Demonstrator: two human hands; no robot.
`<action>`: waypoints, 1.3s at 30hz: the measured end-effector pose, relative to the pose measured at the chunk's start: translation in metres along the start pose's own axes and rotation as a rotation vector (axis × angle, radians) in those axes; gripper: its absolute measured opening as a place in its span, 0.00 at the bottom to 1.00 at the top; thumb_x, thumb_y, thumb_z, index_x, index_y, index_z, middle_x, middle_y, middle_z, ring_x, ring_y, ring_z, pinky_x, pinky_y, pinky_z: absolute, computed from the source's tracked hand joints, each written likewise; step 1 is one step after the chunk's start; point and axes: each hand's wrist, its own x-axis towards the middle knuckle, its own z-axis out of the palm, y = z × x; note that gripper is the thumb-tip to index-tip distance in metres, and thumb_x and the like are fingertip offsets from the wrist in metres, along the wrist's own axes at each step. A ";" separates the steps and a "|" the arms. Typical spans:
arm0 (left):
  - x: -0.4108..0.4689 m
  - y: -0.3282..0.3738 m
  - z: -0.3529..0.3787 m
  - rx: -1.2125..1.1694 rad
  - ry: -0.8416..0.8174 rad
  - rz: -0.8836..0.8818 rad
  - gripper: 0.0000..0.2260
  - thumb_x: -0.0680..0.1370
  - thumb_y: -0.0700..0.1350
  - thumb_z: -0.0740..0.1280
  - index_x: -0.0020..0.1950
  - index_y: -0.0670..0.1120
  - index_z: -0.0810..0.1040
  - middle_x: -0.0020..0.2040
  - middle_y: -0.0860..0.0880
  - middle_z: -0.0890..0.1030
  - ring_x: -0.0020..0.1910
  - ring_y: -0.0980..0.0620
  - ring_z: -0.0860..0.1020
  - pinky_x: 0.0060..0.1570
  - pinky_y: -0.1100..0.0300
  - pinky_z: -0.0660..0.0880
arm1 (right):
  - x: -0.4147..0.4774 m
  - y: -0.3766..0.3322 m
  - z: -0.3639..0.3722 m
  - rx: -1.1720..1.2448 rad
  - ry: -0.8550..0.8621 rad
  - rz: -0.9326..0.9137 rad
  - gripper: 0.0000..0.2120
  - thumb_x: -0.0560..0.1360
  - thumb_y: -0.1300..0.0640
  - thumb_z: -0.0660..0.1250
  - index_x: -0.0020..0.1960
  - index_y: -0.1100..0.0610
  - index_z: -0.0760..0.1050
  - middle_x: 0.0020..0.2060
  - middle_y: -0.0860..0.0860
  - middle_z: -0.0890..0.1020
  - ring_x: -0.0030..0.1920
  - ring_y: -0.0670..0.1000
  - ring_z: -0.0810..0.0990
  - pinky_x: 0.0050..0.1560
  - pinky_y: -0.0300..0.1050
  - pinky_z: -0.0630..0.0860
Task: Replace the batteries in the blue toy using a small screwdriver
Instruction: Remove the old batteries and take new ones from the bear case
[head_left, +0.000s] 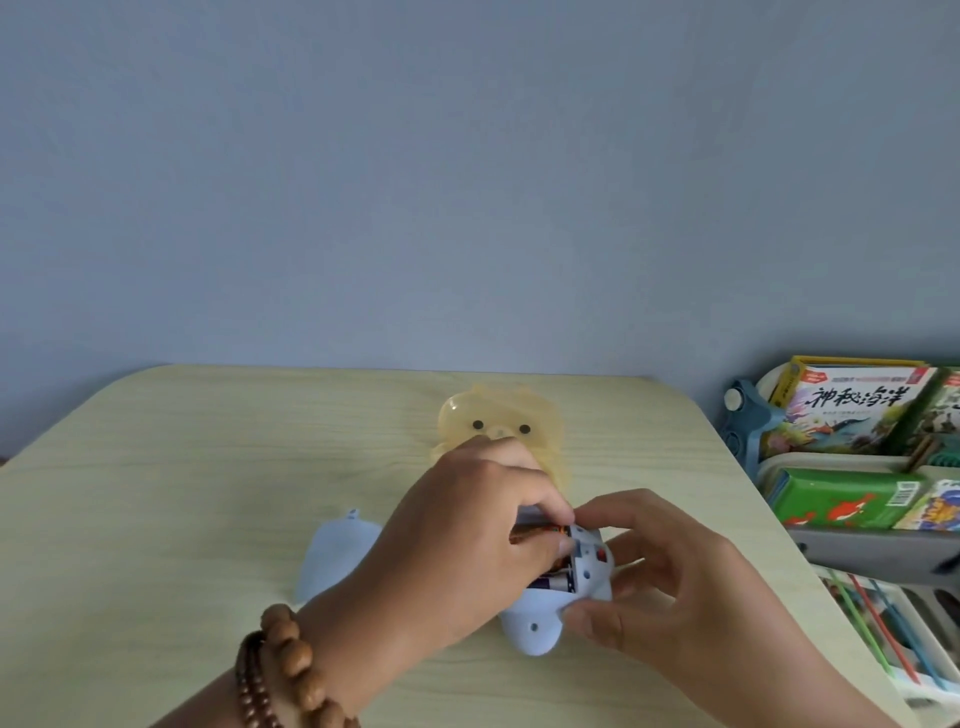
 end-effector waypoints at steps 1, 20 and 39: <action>0.000 0.000 -0.001 -0.003 -0.001 0.009 0.03 0.74 0.52 0.75 0.47 0.56 0.85 0.47 0.62 0.80 0.51 0.61 0.77 0.49 0.63 0.75 | 0.000 0.001 0.000 0.005 0.004 0.003 0.28 0.56 0.44 0.81 0.55 0.39 0.79 0.48 0.45 0.85 0.44 0.49 0.85 0.48 0.50 0.83; 0.048 -0.059 -0.015 0.239 0.061 -0.149 0.05 0.74 0.44 0.73 0.39 0.53 0.84 0.37 0.59 0.81 0.37 0.61 0.79 0.41 0.65 0.78 | -0.003 0.014 0.009 0.014 0.058 -0.067 0.33 0.54 0.32 0.80 0.57 0.36 0.77 0.53 0.40 0.83 0.45 0.51 0.84 0.48 0.49 0.82; 0.010 -0.005 -0.023 0.064 0.083 -0.096 0.08 0.72 0.54 0.72 0.50 0.59 0.80 0.47 0.62 0.79 0.51 0.64 0.77 0.46 0.72 0.71 | -0.006 0.016 0.010 0.004 0.082 -0.120 0.29 0.57 0.41 0.80 0.56 0.34 0.76 0.52 0.38 0.82 0.45 0.49 0.82 0.45 0.39 0.80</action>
